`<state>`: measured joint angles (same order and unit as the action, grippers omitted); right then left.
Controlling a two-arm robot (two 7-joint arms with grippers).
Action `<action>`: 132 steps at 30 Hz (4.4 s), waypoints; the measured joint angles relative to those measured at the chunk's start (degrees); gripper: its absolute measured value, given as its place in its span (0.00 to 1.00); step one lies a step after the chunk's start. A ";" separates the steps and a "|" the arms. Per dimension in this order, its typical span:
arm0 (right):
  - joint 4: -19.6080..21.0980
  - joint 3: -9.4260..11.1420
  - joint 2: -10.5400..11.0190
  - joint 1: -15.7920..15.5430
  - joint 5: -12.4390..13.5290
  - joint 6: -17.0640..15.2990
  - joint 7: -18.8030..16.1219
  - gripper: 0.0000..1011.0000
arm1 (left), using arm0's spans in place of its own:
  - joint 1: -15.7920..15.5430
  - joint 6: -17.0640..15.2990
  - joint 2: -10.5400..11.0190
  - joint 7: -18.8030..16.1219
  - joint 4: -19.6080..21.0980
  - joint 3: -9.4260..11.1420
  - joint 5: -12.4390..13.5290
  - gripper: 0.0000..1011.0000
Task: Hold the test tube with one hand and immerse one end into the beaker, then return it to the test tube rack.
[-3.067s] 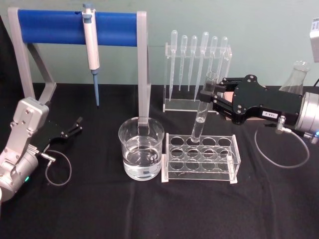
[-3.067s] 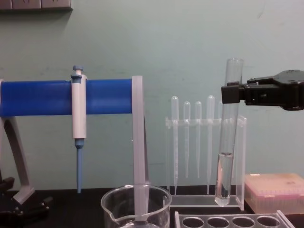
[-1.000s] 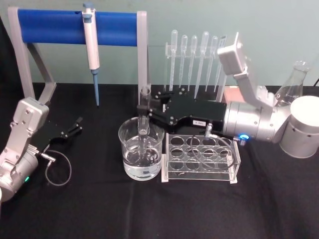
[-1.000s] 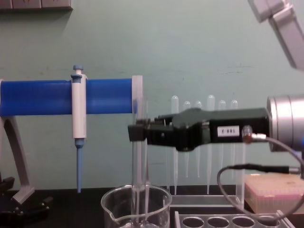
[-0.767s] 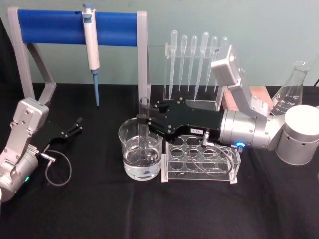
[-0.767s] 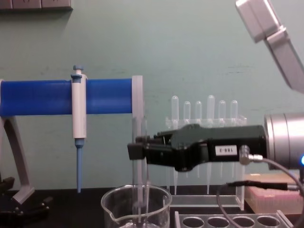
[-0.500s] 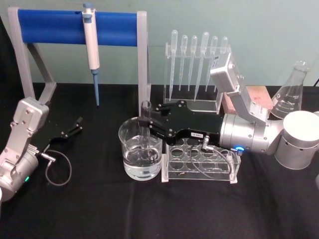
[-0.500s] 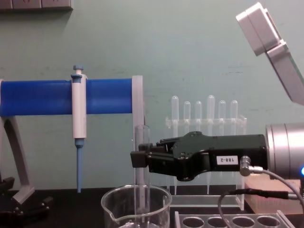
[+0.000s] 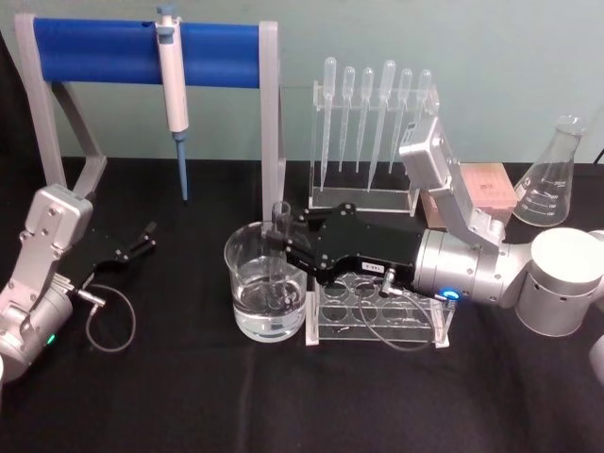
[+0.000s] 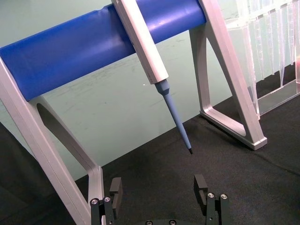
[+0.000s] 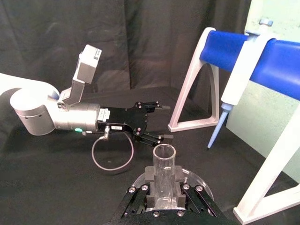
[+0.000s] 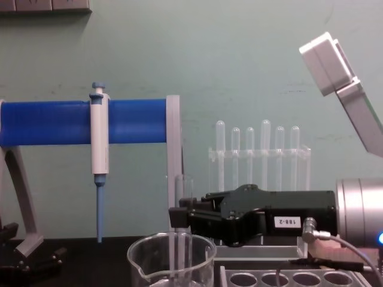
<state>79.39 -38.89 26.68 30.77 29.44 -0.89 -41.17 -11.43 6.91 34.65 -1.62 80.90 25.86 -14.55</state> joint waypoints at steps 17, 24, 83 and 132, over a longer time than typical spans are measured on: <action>-0.57 0.45 -0.67 -0.58 -1.09 0.09 -0.37 0.24 | 0.00 0.00 0.00 0.00 0.00 0.00 0.00 0.99; -0.51 0.45 -0.65 -0.57 -1.09 0.08 -0.34 0.24 | 0.00 0.00 0.00 0.00 0.00 0.00 0.00 0.99; -0.40 0.40 -0.57 -0.53 -1.02 0.00 -0.24 0.24 | 0.00 0.00 0.00 0.00 0.00 0.00 0.00 0.99; -0.40 0.40 -0.57 -0.53 -1.02 0.00 -0.24 0.24 | 0.00 0.00 0.00 0.00 0.00 0.00 0.00 0.99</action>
<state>78.99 -38.49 26.11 30.24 28.42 -0.89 -41.41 -11.43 6.91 34.65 -1.62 80.90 25.86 -14.55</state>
